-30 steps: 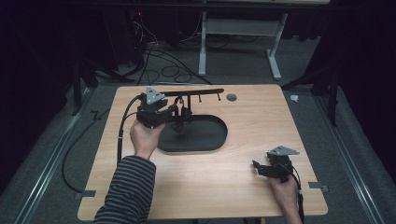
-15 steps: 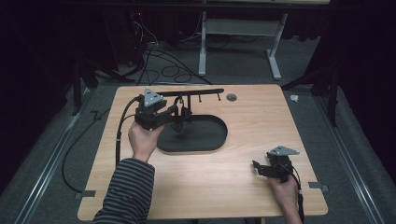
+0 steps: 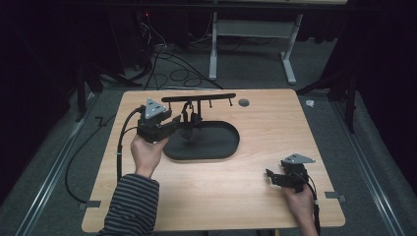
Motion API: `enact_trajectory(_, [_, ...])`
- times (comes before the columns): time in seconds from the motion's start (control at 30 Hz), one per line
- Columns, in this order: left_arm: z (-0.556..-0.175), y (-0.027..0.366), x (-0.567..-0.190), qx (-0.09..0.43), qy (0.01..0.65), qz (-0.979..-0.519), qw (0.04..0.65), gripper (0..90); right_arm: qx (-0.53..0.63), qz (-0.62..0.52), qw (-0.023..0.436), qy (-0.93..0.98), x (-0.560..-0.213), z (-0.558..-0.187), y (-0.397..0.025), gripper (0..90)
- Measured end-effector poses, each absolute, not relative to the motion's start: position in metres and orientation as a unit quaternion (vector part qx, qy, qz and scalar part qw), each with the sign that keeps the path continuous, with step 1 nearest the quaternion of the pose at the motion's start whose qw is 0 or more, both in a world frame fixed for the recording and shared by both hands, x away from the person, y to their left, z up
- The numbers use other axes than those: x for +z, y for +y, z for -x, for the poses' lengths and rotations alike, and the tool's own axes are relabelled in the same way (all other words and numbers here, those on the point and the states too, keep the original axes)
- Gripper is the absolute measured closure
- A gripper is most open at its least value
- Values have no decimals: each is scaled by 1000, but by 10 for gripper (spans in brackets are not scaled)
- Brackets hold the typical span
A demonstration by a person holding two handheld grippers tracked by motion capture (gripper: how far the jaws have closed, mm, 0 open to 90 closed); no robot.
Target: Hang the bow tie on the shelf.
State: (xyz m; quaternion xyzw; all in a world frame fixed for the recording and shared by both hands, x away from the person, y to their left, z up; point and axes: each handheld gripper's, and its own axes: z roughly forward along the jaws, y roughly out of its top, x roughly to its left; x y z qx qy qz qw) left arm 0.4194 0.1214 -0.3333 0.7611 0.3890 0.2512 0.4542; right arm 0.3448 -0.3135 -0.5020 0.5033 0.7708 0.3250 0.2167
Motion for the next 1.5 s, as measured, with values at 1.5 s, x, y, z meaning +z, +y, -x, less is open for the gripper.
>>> enact_trajectory(1.5, [-378,166,-353,239,422,-736,473,604,324,-504,218,770,-502,-345,-313,281])
